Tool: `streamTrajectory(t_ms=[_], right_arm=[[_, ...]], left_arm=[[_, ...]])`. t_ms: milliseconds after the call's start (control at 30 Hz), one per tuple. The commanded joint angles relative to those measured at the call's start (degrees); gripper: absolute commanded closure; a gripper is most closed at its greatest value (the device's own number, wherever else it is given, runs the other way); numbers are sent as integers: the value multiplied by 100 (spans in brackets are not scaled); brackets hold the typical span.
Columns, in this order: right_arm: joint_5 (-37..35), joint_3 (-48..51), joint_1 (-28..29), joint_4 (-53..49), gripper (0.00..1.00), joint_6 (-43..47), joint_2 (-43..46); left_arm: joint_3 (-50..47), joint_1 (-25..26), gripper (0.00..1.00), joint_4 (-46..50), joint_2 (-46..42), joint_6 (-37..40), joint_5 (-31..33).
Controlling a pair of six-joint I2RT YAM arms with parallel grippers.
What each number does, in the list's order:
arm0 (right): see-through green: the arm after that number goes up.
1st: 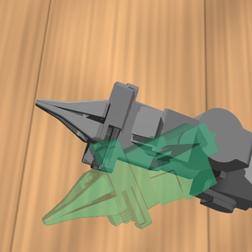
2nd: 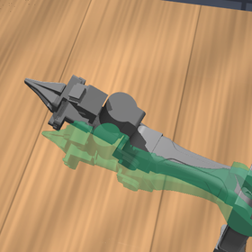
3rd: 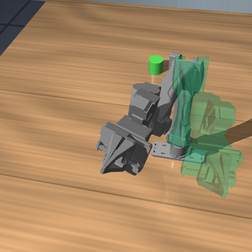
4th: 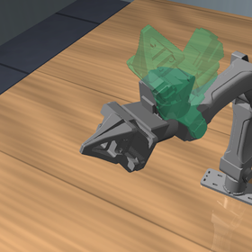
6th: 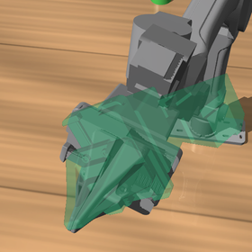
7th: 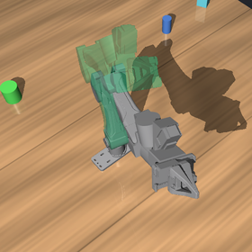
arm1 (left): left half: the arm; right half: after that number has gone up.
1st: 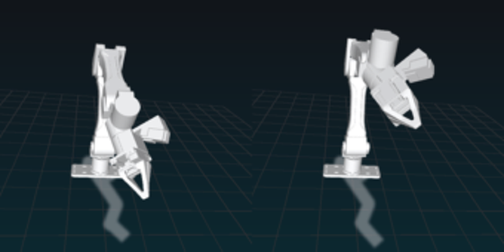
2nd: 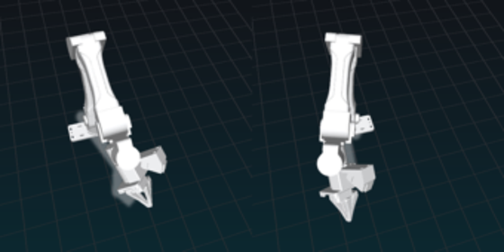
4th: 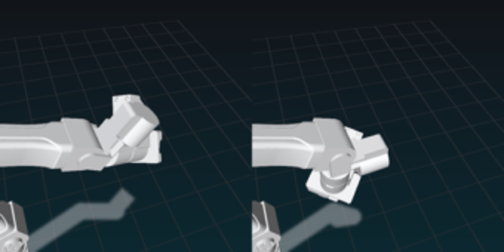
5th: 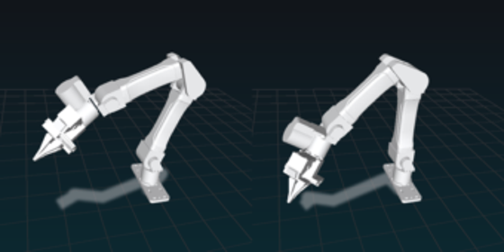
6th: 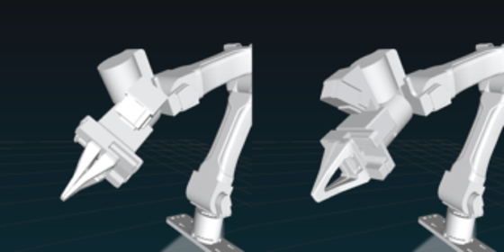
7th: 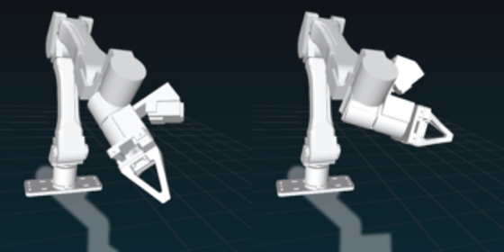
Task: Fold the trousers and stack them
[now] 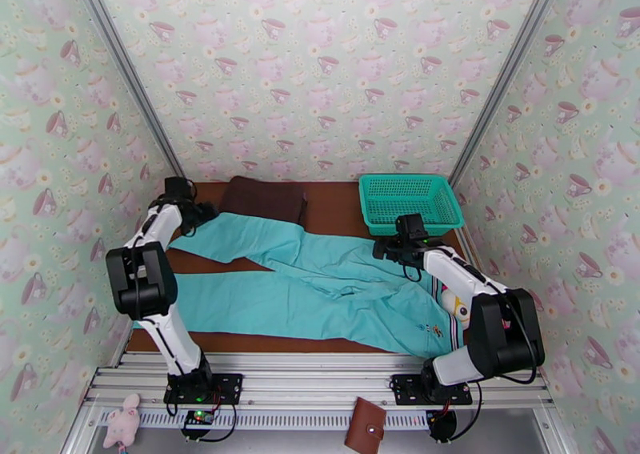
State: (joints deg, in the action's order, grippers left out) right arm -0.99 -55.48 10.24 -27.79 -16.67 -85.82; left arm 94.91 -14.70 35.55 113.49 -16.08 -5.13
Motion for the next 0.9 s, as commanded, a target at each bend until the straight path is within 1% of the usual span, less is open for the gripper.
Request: streamTrajectory(t_ms=[0, 100, 167, 233, 333, 433, 467, 500, 633, 700, 733, 767, 800, 833, 867], right_arm=[[114, 29, -4, 79, 3, 67, -51], [119, 37, -4, 81, 3, 80, -36], [117, 51, -4, 88, 3, 76, -9], [106, 55, -4, 89, 2, 84, -12], [138, 55, -4, 94, 2, 86, -22], [178, 64, -4, 92, 2, 89, -11], [202, 71, -5, 97, 2, 85, -1], [214, 74, -4, 92, 2, 85, 10], [220, 123, -4, 99, 2, 98, 94], [225, 147, -4, 101, 2, 93, 132], [234, 152, -4, 101, 2, 94, 148], [240, 161, -4, 106, 1, 85, 170], [247, 170, -5, 102, 1, 85, 179], [250, 169, -5, 108, 1, 78, 175], [257, 170, -4, 116, 1, 76, 178]], left_arm=[[451, 12, 17, 284, 563, 133, 108], [1084, -57, 18, 585, 1100, 177, 106], [1375, -105, 20, 716, 1407, 231, -201], [1384, -128, 24, 632, 1529, 280, -629], [1207, -120, 29, 535, 1525, 358, -880], [1044, -137, 37, 506, 1501, 412, -920], [1017, -128, 42, 514, 1494, 412, -920], [988, -130, 47, 502, 1477, 405, -1072], [753, -130, 82, 374, 1320, 269, -1170], [577, -125, 94, 311, 1159, 200, -1136], [421, -129, 98, 257, 1023, 140, -1091], [227, -118, 99, 222, 820, 50, -974], [6, -86, 100, 157, 601, -33, -720], [-336, -16, 100, 15, 287, -142, -359], [-703, 86, 100, -97, -82, -285, 157]])
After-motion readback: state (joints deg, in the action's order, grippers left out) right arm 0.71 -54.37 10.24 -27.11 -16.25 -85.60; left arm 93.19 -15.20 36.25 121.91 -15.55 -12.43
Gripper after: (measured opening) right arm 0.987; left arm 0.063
